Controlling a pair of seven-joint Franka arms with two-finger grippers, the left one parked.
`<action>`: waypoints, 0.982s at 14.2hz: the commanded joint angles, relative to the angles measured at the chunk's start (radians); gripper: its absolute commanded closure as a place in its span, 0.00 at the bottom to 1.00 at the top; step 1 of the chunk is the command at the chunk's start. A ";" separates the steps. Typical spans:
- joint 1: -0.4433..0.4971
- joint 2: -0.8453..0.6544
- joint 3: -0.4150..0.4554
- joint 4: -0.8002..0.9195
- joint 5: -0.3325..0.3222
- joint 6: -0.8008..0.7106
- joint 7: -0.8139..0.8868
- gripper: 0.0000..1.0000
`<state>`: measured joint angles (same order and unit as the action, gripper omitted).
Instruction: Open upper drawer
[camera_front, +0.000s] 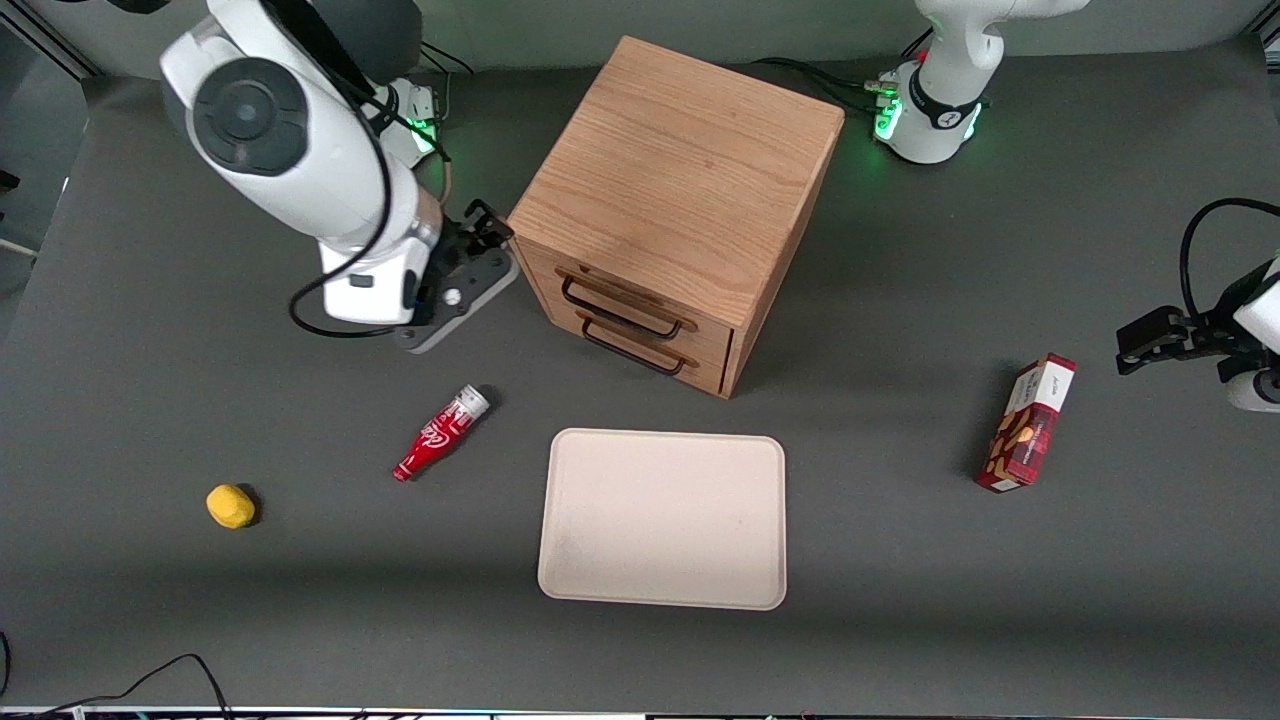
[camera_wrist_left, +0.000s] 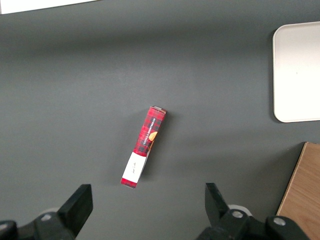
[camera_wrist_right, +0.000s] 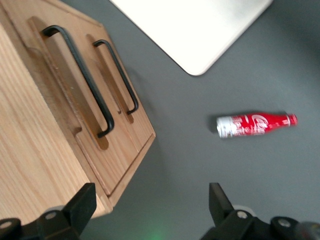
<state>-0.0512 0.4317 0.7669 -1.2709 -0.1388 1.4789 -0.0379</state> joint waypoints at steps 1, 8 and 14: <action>0.010 0.056 -0.003 0.015 -0.035 0.041 -0.121 0.00; 0.066 0.173 0.005 -0.004 -0.028 0.191 -0.128 0.00; 0.118 0.219 0.006 -0.033 -0.025 0.297 -0.126 0.00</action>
<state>0.0402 0.6344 0.7673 -1.3033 -0.1524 1.7480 -0.1481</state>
